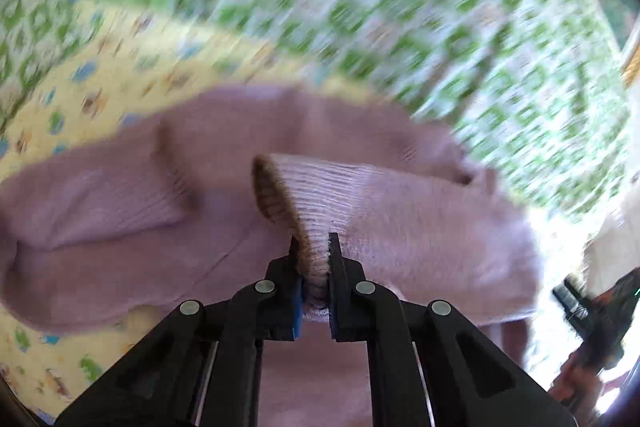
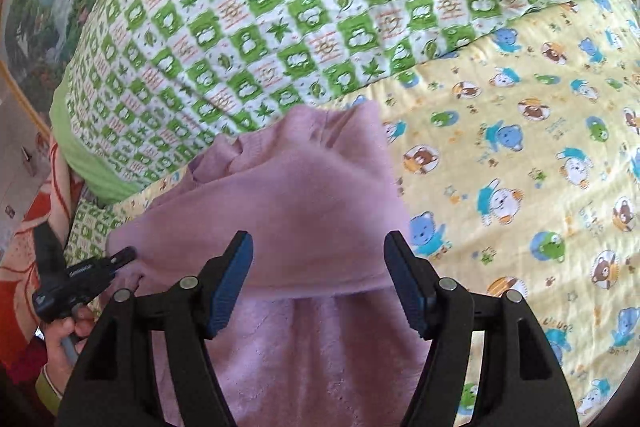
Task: Fold small clothes
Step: 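Lay the held cuff across the sweater body with the left tool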
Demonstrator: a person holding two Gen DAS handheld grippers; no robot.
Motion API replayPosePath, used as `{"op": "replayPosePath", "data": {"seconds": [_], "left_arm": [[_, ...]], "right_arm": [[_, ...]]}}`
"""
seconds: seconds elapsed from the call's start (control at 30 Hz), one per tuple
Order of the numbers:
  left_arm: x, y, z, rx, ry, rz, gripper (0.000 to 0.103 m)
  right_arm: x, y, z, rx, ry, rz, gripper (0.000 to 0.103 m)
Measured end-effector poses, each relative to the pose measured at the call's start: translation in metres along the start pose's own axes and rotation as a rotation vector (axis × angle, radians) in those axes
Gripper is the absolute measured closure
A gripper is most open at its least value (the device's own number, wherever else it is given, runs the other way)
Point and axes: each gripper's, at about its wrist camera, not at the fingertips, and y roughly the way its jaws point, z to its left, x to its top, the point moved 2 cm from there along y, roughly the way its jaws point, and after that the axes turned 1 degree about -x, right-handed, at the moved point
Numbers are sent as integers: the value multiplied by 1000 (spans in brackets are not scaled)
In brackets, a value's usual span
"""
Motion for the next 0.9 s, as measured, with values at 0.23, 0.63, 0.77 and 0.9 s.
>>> {"op": "replayPosePath", "data": {"seconds": [0.23, 0.63, 0.77, 0.9], "left_arm": [[-21, -3, 21, -16, -46, 22, 95], [-16, 5, -1, -91, -15, 41, 95], [-10, 12, -34, -118, 51, 34, 96], [-16, 34, -16, -59, 34, 70, 96]], "right_arm": [[26, 32, -10, -77, -7, 31, 32], [65, 87, -22, -25, 10, 160, 92], [90, 53, -34, -63, -21, 77, 93], [82, 71, -47, -126, -69, 116, 93]]}}
